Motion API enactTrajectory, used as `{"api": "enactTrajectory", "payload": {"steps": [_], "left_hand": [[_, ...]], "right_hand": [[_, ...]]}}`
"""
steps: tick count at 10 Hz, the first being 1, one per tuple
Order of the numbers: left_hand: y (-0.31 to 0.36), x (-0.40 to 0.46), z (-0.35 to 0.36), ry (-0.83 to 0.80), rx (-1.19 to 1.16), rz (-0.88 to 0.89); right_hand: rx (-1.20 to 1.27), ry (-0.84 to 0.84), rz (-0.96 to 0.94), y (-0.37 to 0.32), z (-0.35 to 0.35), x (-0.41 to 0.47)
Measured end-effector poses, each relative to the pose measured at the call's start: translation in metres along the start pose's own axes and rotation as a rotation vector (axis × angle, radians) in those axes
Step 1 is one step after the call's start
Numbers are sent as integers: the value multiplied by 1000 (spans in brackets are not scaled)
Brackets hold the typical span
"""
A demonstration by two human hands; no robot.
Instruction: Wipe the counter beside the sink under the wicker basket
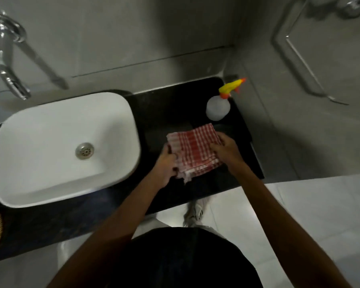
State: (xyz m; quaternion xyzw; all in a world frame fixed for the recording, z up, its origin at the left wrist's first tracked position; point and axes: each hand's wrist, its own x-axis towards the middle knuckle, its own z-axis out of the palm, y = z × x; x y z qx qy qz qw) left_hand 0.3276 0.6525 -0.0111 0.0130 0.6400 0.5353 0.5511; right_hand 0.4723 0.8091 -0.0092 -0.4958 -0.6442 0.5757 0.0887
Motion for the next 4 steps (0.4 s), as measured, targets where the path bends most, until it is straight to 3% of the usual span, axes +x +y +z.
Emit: {"api": "enactTrajectory", "payload": {"steps": [1,2,3,4], "left_hand": [[4,38,82,-45,84,-10],[12,60,110,-73,173,-40],[14,64,127,8,404,115],[11,51,123,210,476,322]], "right_hand": [[-56,46,103,18,-64,33],[-97,38,125,21,-90,59],[-293,113,128,24,-104,71],[-489,252,-30,27,-90,60]]}}
